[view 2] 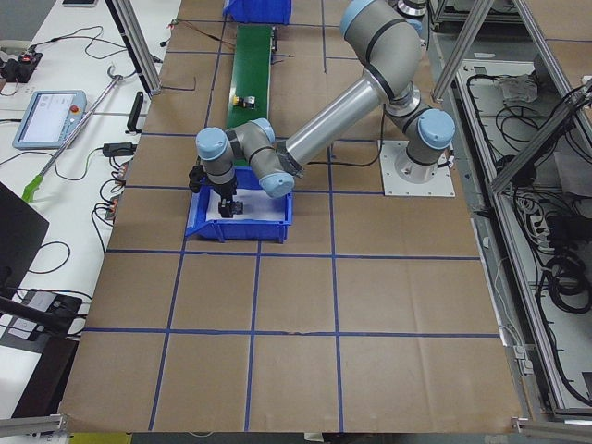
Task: Transport two buttons from left to right
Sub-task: 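Lower the left gripper and grasp the red-capped button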
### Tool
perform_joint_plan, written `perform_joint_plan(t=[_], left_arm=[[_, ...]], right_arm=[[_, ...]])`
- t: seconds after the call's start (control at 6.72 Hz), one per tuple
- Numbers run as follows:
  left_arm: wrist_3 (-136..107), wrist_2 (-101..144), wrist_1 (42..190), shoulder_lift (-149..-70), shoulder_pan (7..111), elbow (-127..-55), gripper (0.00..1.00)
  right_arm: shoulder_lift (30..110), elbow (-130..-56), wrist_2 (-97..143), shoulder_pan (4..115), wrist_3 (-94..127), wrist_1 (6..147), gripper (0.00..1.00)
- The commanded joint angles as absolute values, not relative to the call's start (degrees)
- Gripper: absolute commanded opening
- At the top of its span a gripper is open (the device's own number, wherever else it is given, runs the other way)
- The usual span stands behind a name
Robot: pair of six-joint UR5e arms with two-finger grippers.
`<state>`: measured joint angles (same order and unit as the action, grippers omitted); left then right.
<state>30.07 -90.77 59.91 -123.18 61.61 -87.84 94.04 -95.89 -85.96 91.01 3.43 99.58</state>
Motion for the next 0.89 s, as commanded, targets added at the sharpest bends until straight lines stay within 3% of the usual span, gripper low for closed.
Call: perform_joint_plan(t=[0.0, 0.15, 0.3, 0.74], left_arm=[[30.1, -91.0, 60.0, -123.3, 61.6, -86.6, 0.29], [29.9, -90.9, 60.1, -123.2, 61.6, -86.9, 0.15], [29.8, -90.8, 60.7, -122.7, 61.5, -85.9, 0.09], [30.1, -90.9, 75.0, -117.8, 61.5, -78.0, 0.07]], right_arm=[[94.0, -95.9, -86.0, 91.0, 3.5, 99.6, 1.0], [94.0, -95.9, -86.0, 91.1, 3.5, 99.6, 1.0], [94.0, -95.9, -86.0, 91.1, 3.5, 99.6, 1.0], [94.0, -96.0, -86.0, 91.1, 3.5, 99.8, 1.0]])
